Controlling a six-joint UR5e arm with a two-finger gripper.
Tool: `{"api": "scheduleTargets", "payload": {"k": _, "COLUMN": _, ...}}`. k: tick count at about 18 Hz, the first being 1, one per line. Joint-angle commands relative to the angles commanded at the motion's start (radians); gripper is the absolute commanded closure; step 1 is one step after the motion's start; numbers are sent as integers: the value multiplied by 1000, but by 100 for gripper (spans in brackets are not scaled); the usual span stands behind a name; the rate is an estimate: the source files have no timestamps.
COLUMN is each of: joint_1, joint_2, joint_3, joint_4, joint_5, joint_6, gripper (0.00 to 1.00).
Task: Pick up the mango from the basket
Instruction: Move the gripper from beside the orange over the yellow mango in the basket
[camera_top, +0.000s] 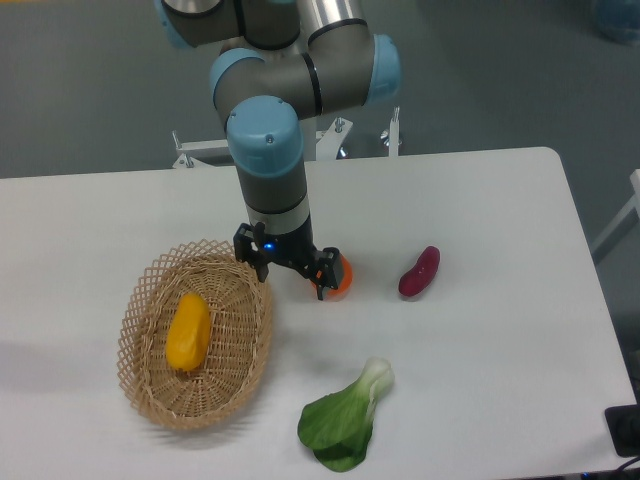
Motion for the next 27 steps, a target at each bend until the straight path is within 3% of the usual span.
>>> {"api": "scheduleTargets", "payload": {"k": 7, "joint_1": -15, "joint_2": 12, "joint_3": -18, "joint_4": 3, "joint_5": -8, "joint_6": -17, "gripper": 0}}
{"api": "scheduleTargets", "payload": {"k": 10, "joint_1": -15, "joint_2": 15, "joint_3": -17, "joint_4": 5, "joint_5": -101, "joint_6": -32, "gripper": 0}}
{"api": "scheduleTargets", "payload": {"k": 13, "joint_1": -35, "joint_2": 18, "joint_3": -18, "joint_4": 27, "joint_5": -120, "joint_6": -104, "gripper": 0}}
{"api": "scheduleTargets", "payload": {"k": 17, "joint_1": -101, "joint_2": -18, "joint_3": -26, "joint_4": 153, "joint_5": -120, "joint_6": -256, "gripper": 0}}
{"api": "scheduleTargets", "payload": {"k": 21, "joint_1": -170, "joint_2": -98, "joint_3": -12, "joint_4": 187, "joint_5": -112, "joint_6": -353, "gripper": 0}}
{"api": "scheduleTargets", "payload": {"k": 27, "joint_1": -224, "joint_2": -149, "joint_3": -9, "joint_4": 216, "joint_5": -110, "joint_6": -371, "gripper": 0}}
